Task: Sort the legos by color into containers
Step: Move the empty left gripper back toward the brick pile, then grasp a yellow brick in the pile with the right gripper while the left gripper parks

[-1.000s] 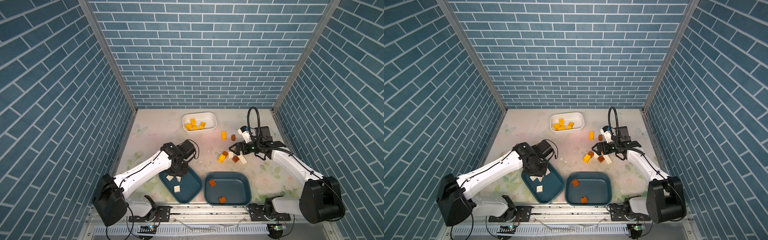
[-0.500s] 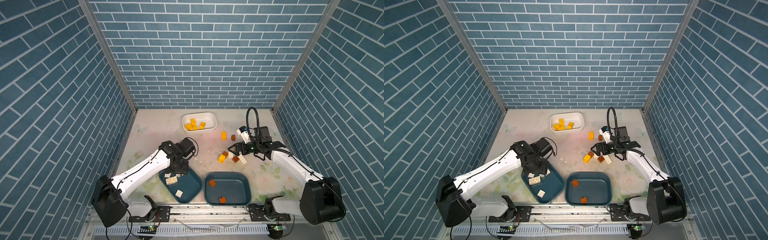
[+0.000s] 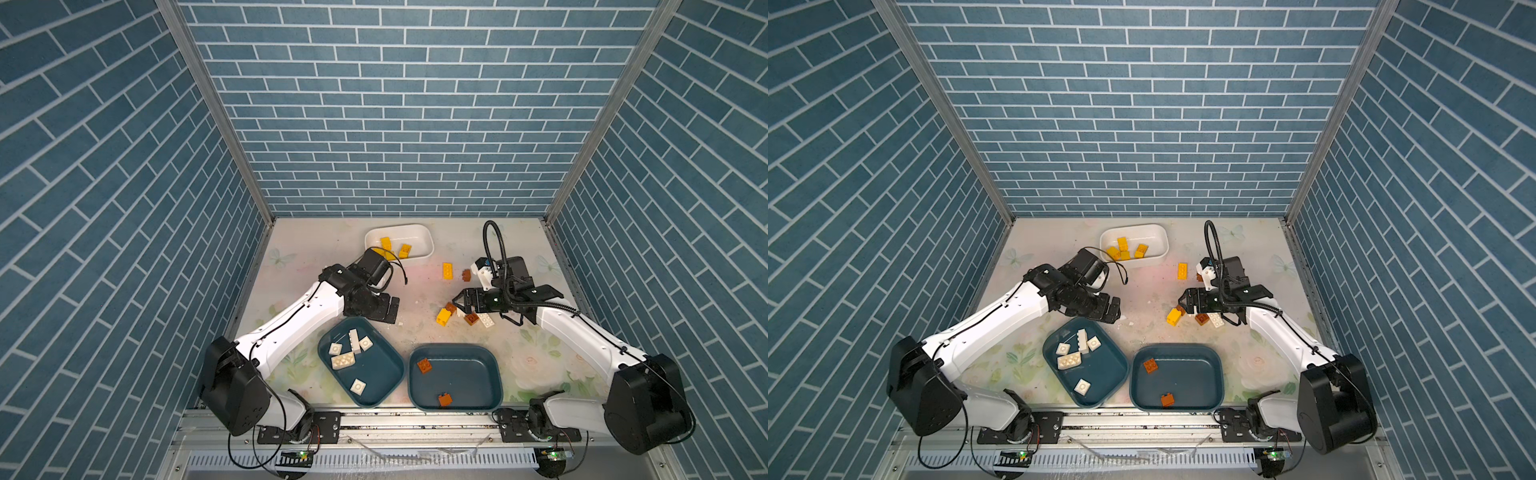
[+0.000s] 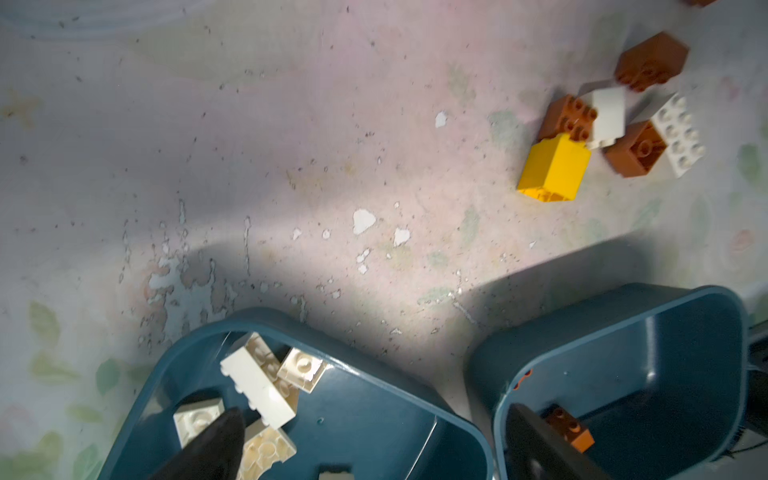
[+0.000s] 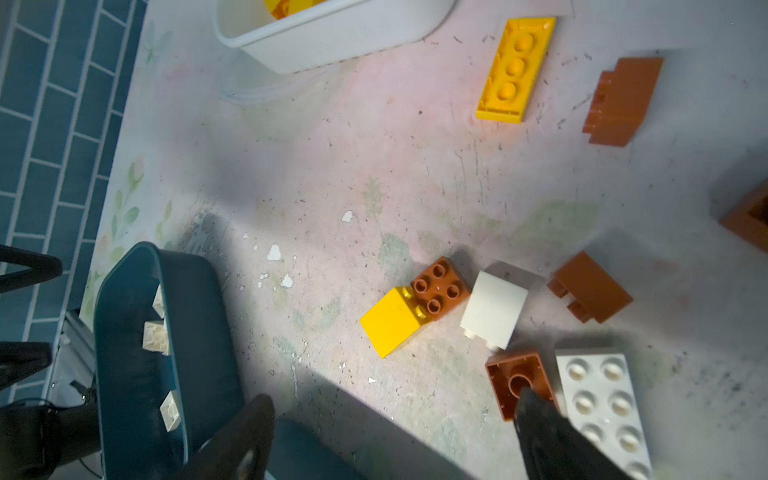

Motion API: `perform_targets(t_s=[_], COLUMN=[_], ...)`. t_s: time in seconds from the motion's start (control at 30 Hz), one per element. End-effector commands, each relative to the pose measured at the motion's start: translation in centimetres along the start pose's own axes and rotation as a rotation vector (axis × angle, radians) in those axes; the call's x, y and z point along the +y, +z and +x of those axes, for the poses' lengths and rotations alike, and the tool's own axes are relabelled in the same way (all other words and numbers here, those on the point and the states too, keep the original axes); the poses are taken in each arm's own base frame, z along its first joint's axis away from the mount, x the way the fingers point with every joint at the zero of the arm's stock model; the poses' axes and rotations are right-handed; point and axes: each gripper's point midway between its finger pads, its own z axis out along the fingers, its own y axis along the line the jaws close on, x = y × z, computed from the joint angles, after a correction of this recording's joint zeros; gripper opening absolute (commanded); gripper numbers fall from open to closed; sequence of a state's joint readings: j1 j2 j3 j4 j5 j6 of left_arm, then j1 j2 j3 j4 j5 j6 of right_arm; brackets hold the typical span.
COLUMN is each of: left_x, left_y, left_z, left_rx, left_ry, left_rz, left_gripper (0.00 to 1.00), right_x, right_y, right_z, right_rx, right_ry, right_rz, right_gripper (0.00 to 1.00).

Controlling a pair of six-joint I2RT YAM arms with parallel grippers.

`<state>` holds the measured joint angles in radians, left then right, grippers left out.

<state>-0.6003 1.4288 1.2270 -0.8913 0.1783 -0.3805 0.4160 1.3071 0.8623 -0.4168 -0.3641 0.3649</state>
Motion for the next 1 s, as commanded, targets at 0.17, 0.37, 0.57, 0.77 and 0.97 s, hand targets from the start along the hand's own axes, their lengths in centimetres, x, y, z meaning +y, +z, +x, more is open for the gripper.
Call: perform_targets(t_s=[0.17,0.37,0.57,0.77,0.97], left_x=[-0.2,0.8,2.0,2.8,3.8], left_y=[0.3,0.7,0.6,0.6,-0.3], left_z=[-3.2,-2.6,-2.1,-0.7,-0.3], left_rx=[-0.111,-0.067,-0.072,-0.065,-0.073], left_ry=[0.033,0.017,0.003,-0.017,0.007], left_rz=[0.208,0.199,0.154,0.131,0.098], left_gripper=[1.00,1.00,1.00,1.00,1.00], right_x=[-1.7,-0.1,0.6,-0.2,0.2], right_y=[2.7,4.8,6.4,7.1,8.8], right_z=[2.4,2.7,2.2,3.6,4.0], right_rx=[0.089,0.066,0.046,0.051,0.058], right_ry=[0.262,0.351,0.413,0.560,0.594], right_rz=[0.272,0.309,0.362,0.434,0.436], right_gripper=[0.86,0.83,0.75,0.58,0.50])
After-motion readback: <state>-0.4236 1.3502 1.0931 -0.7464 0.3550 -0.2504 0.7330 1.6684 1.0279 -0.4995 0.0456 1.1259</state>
